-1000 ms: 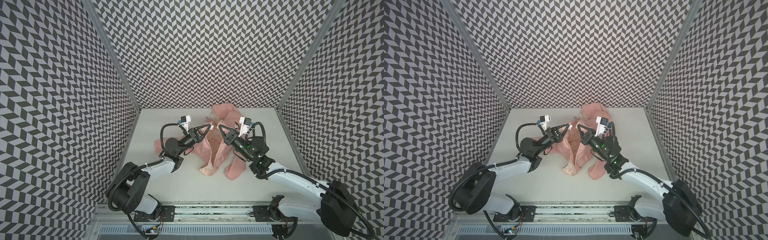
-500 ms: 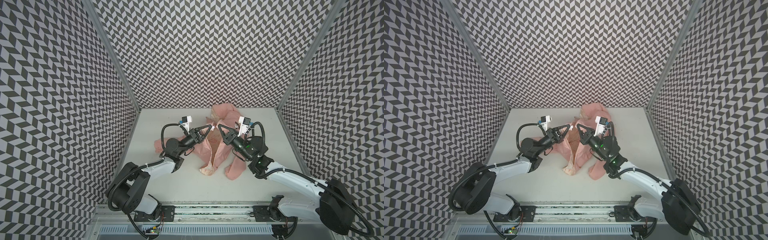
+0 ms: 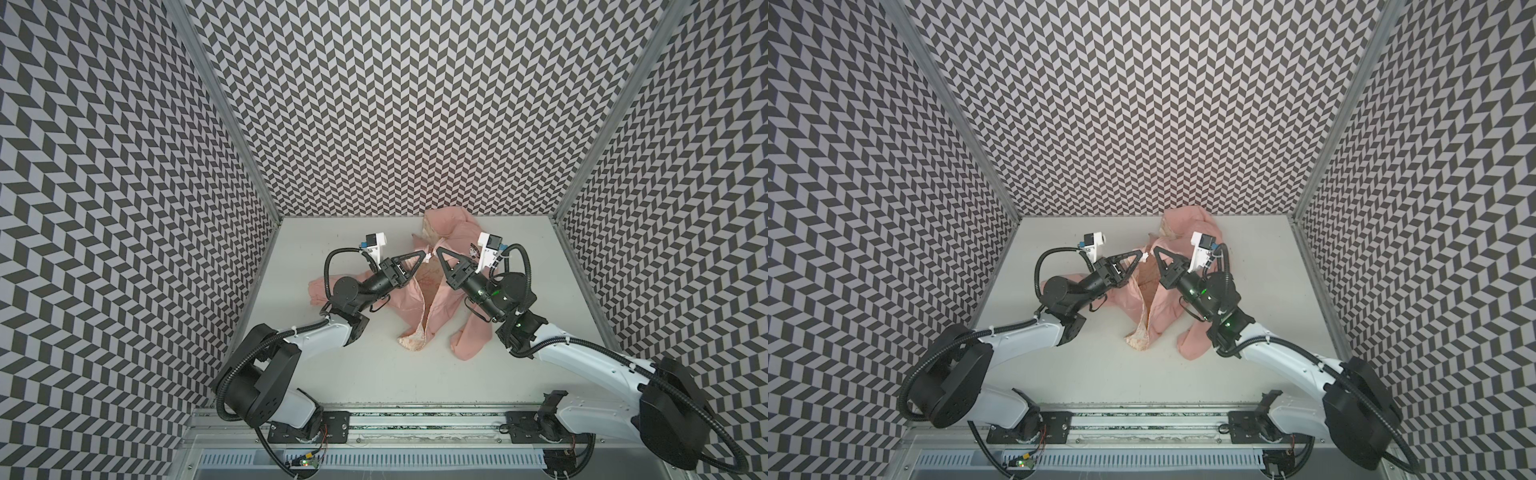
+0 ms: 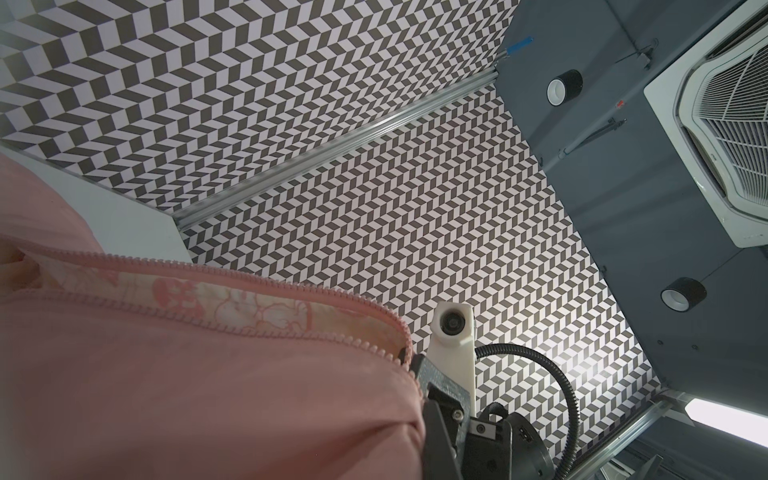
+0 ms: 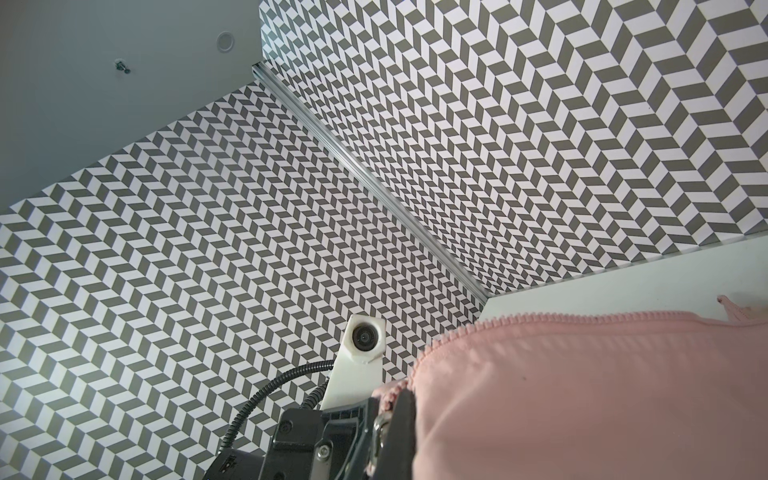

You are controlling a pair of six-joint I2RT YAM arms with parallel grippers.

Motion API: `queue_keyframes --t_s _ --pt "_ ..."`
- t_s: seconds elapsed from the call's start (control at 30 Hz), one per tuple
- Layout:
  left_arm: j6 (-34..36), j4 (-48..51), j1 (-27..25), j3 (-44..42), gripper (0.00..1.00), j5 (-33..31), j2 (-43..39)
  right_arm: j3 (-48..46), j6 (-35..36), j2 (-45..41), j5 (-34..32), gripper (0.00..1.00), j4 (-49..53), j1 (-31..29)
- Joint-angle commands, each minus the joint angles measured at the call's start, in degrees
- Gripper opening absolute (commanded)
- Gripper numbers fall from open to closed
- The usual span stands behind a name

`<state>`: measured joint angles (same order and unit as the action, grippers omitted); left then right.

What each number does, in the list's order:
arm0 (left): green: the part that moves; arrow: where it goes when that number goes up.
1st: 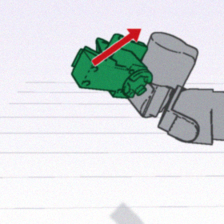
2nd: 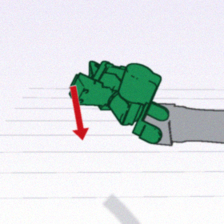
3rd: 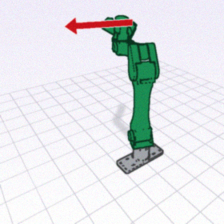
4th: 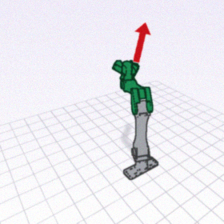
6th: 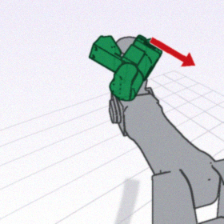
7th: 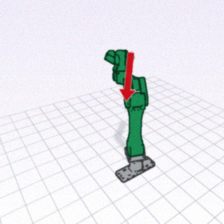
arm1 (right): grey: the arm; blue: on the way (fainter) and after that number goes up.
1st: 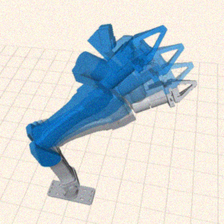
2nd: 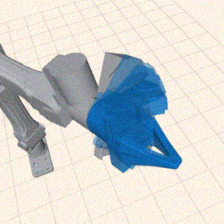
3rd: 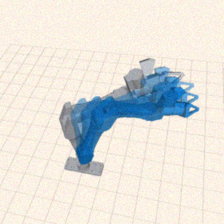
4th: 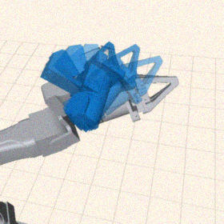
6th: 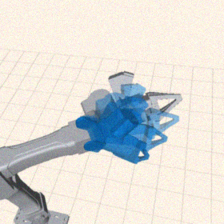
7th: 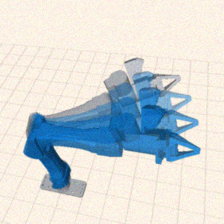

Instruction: Zip up the jacket

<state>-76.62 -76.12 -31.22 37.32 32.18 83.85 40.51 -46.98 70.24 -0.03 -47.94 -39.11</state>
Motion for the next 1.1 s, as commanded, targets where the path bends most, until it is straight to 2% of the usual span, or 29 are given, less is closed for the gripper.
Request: queue_keyframes --t_s 0.0,1.07 --pt "-0.30 -1.83 -0.33 0.03 0.00 1.04 0.13 2.33 1.17 -0.63 -0.04 0.00 -5.26 -0.52" --pt "-1.34 -3.97 -0.51 0.17 0.00 0.16 0.64 -0.20 1.45 -2.32 -1.57 0.00 -5.98 -0.88"
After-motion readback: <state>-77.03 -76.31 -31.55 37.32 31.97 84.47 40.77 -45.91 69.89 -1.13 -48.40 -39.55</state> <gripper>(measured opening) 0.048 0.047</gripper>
